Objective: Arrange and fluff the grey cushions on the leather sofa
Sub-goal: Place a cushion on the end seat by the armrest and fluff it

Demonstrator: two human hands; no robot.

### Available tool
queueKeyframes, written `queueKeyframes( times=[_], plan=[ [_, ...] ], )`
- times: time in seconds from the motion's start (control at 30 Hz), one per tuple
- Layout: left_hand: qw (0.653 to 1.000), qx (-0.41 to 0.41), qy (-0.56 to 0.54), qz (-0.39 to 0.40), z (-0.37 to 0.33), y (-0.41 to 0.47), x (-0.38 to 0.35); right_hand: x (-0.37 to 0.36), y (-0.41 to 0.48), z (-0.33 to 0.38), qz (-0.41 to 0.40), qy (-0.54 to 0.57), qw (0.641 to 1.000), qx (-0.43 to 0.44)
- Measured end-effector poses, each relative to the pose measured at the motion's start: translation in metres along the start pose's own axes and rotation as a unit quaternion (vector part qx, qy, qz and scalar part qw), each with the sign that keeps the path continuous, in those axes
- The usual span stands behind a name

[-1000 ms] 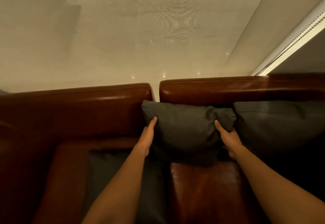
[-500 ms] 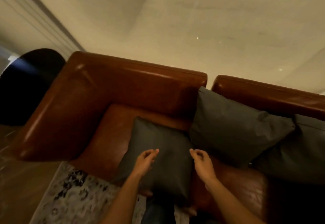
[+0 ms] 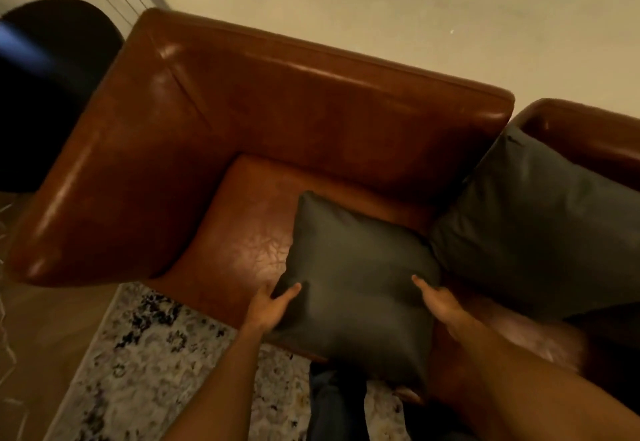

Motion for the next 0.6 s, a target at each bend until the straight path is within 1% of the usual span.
queueKeyframes(
  times=[0.07, 0.17, 0.27, 0.37, 0.4, 0.47, 0.53, 0.6],
  plan=[
    [0.999, 0.018, 0.030, 0.014, 0.000, 0.022, 0.003, -0.009, 0.012, -0.008, -0.002, 0.022, 0.999, -0.040],
    [0.995, 0.060, 0.033, 0.069, 0.001, 0.035, -0.003, -0.024, 0.022, -0.013, 0.024, 0.061, 0.995, -0.073],
    [0.990, 0.079, 0.059, 0.100, -0.002, 0.040, -0.007, -0.029, 0.027, -0.012, 0.033, 0.082, 0.994, -0.065],
    [0.982, 0.108, 0.042, 0.147, -0.014, 0.029, -0.007, -0.024, 0.025, -0.003, 0.040, 0.082, 0.995, -0.042],
    [0.981, 0.102, 0.041, 0.160, -0.020, 0.019, -0.008, -0.021, 0.016, 0.003, 0.050, 0.074, 0.995, -0.038],
    [0.984, 0.053, 0.043, 0.161, -0.034, 0.000, -0.007, -0.016, 0.000, 0.013, 0.071, 0.057, 0.995, -0.034],
    [0.990, -0.002, 0.037, 0.139, -0.045, -0.021, -0.002, -0.012, -0.020, 0.021, 0.097, 0.047, 0.994, -0.026],
    [0.992, -0.037, 0.030, 0.119, -0.050, -0.039, 0.005, -0.010, -0.039, 0.023, 0.123, 0.057, 0.991, -0.016]
  ],
)
Point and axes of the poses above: each hand's wrist, its own y-axis towards the middle knuckle, its own x-axis out of the back of the hand, z = x × y, the point moved 4 cm from there along y, towards the middle knuckle, and after that the axes turned 2 degrees about x, right-handed, at the moved point
